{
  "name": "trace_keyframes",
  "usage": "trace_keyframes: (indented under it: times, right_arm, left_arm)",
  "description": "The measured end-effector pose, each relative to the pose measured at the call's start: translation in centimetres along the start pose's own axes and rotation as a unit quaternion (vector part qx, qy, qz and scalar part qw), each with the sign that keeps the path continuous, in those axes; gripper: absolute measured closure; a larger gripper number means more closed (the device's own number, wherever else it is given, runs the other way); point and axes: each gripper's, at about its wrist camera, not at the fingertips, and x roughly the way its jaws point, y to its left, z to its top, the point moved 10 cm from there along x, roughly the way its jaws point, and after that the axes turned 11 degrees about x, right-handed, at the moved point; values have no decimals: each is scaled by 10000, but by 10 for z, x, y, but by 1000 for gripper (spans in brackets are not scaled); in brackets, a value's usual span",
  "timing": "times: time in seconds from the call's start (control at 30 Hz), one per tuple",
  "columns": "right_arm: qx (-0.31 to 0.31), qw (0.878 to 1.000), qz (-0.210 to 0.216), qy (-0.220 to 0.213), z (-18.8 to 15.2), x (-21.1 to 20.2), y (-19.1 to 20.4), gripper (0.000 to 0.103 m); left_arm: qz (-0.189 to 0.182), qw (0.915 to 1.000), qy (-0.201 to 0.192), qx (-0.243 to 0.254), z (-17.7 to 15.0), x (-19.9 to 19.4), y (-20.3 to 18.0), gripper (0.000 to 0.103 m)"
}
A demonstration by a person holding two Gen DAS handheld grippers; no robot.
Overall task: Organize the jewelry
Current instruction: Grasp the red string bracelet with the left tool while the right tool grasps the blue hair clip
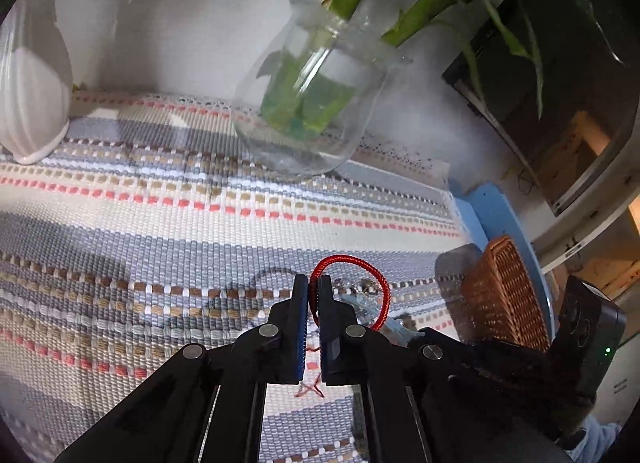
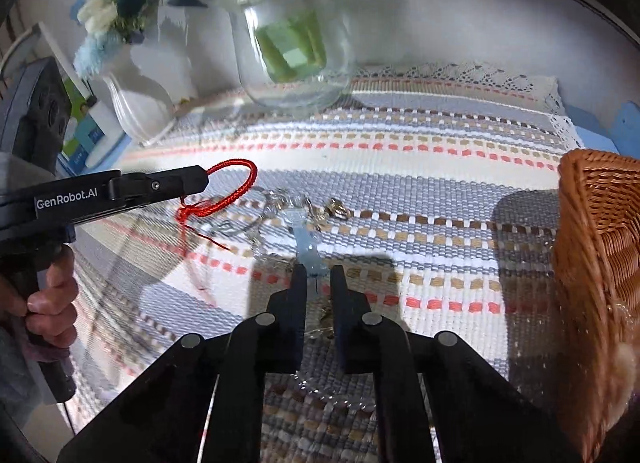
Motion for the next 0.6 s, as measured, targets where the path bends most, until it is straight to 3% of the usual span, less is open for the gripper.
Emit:
trace_keyframes:
  times: [0.13, 0.2, 0.33, 0.47, 0.5, 0.57, 0.6]
  right_arm:
    - [2, 10000, 43, -59, 3, -11, 0, 92]
    - [73, 9999, 109, -90, 5, -17, 0, 103]
    - [167, 9995, 88, -252, 10, -35, -7, 103]
    - [384, 9991, 37, -160, 8, -26, -19, 102]
    - [411, 9990, 44, -172, 8, -23, -21, 97]
    - [372, 9990, -113, -236, 11, -19, -26, 63]
    - [388, 9988, -174, -253, 12, -15, -28, 37]
  left_arm:
    - [39, 9999, -98, 2, 5, -12, -2, 99]
    - [32, 9999, -163, 24, 7, -17, -8, 99]
    - [132, 9997, -178, 73, 12, -13, -16, 99]
    - [176, 9997, -160, 4, 11, -15, -20, 99]
    - [184, 9997, -163, -2, 11, -17, -21, 99]
    - [229, 9996, -167, -57, 11, -21, -19, 99]
    - [239, 9995, -168, -100, 11, -20, -17, 99]
